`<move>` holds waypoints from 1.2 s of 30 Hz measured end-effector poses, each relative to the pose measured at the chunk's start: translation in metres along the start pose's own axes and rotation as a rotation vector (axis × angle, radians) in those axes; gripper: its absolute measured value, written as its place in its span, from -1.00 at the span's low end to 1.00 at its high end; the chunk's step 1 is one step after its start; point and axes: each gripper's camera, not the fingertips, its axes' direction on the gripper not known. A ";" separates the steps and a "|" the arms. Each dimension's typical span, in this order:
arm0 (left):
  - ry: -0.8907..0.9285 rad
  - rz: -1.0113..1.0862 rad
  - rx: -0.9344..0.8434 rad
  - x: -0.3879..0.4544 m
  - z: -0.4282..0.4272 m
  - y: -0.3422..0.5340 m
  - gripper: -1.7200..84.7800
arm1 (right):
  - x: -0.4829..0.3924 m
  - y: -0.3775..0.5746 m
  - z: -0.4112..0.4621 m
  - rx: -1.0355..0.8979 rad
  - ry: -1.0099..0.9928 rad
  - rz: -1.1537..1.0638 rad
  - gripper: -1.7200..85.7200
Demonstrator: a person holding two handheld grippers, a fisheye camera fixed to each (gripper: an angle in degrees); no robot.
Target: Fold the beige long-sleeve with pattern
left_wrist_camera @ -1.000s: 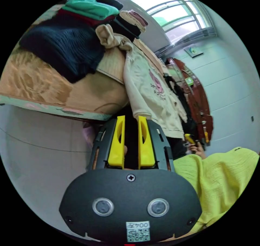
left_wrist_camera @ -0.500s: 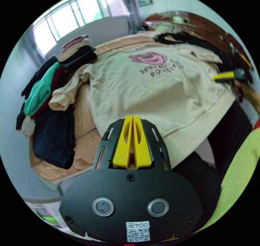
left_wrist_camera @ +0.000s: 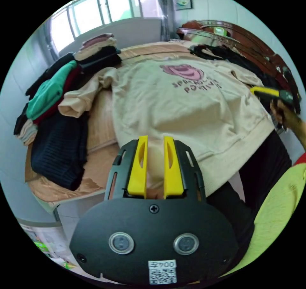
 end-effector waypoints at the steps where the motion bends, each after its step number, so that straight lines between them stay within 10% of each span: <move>1: -0.022 -0.039 0.064 -0.007 -0.011 -0.011 -0.74 | -0.008 -0.001 0.007 -0.041 -0.016 -0.021 -0.98; 12: -0.056 -0.264 -0.076 -0.133 0.125 -0.174 -0.51 | -0.099 0.014 0.072 -0.146 0.271 -0.229 -0.98; 26: -0.205 -0.260 -0.277 0.044 0.298 -0.315 -0.79 | -0.098 0.019 0.097 -0.152 0.182 -0.217 -0.98; 36: -0.064 -0.226 -0.282 0.020 0.163 -0.498 -0.91 | -0.102 0.026 0.101 -0.140 0.176 -0.216 -0.98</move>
